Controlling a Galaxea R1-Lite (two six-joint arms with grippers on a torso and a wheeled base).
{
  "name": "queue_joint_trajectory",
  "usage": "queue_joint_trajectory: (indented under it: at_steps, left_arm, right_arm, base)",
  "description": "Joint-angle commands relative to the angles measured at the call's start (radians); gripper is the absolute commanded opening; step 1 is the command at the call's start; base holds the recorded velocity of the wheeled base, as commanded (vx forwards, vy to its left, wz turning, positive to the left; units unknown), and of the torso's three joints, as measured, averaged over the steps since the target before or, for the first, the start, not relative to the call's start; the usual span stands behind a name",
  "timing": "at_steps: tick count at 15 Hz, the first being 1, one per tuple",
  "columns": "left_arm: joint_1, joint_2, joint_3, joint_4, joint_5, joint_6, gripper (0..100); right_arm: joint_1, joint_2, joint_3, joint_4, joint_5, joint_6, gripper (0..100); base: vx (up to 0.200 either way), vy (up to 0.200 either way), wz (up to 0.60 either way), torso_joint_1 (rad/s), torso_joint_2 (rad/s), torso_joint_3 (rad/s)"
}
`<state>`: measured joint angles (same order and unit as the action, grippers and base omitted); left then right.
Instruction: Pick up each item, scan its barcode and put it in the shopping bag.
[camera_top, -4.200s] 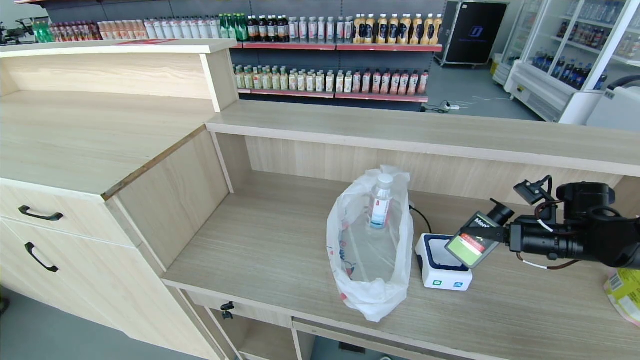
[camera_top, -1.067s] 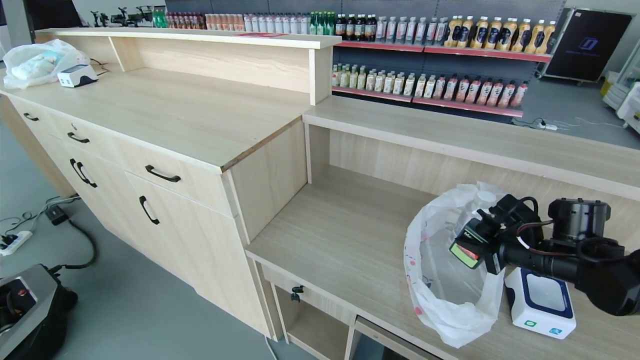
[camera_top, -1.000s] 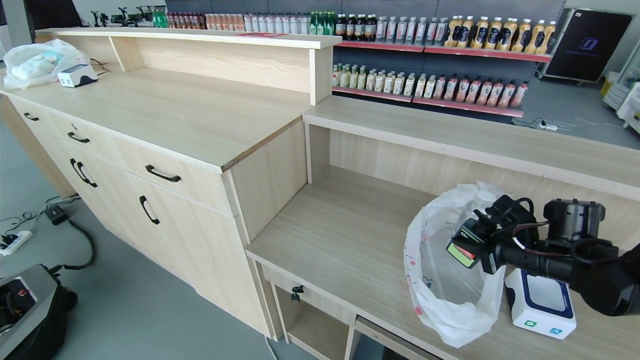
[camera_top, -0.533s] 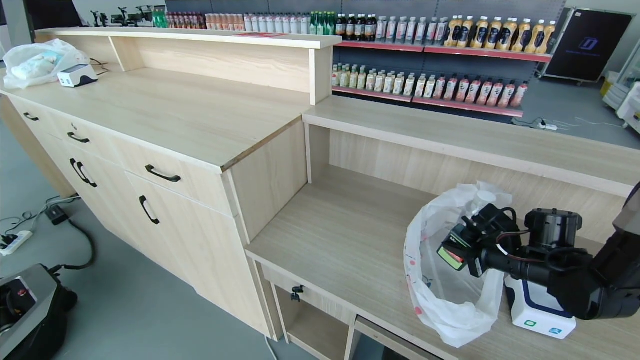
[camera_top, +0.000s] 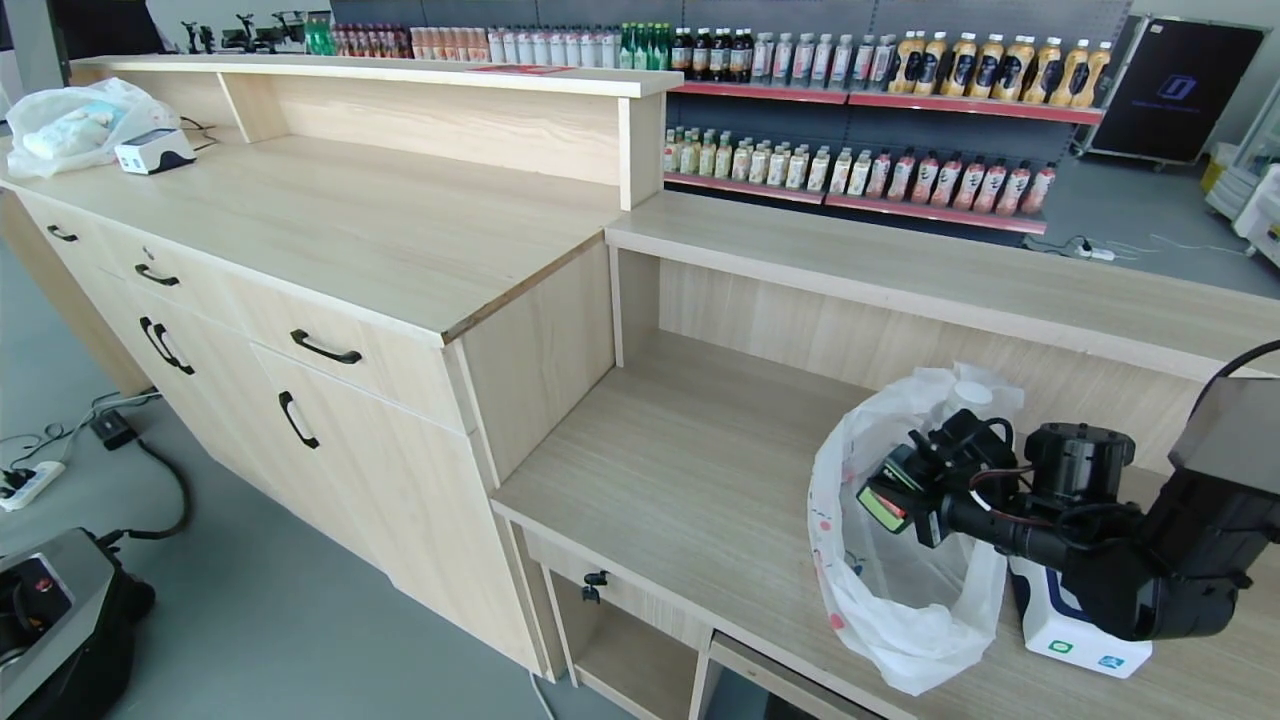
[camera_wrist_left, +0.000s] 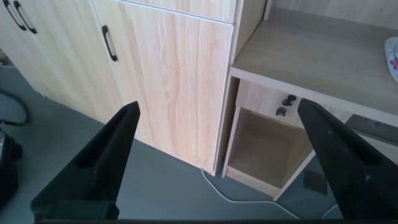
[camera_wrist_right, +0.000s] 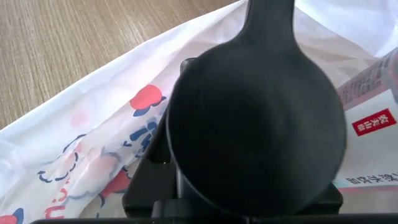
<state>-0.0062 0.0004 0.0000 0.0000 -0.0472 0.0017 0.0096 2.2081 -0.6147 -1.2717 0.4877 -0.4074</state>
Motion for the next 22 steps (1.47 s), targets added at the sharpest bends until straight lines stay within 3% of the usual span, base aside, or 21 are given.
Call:
queue_joint_trajectory:
  at_steps: [1, 9, 12, 14, 22]
  left_arm:
    - [0.0, 0.001, 0.0, 0.0, 0.0, 0.0, 100]
    - [0.0, 0.001, 0.0, 0.0, 0.0, 0.0, 100]
    - [0.0, 0.001, 0.0, 0.0, 0.0, 0.0, 100]
    - [0.0, 0.001, 0.0, 0.0, 0.0, 0.0, 100]
    - [0.0, 0.001, 0.0, 0.0, 0.0, 0.0, 100]
  right_arm:
    - [0.001, 0.005, 0.01, -0.002, 0.0, 0.007, 0]
    - [-0.022, -0.027, 0.128, -0.021, 0.037, 0.007, 0]
    - [-0.022, -0.1, 0.167, 0.02, 0.114, 0.006, 0]
    - [-0.025, -0.126, 0.177, 0.087, 0.114, -0.008, 0]
    - [-0.06, -0.085, 0.222, 0.117, 0.124, -0.09, 0]
  base:
    - [0.0, 0.0, 0.0, 0.0, 0.0, 0.0]
    - [0.0, 0.0, 0.0, 0.0, 0.0, 0.0]
    - [0.0, 0.0, 0.0, 0.0, 0.0, 0.0]
    - [0.0, 0.0, 0.0, 0.0, 0.0, 0.0]
    - [0.0, 0.0, 0.0, 0.0, 0.0, 0.0]
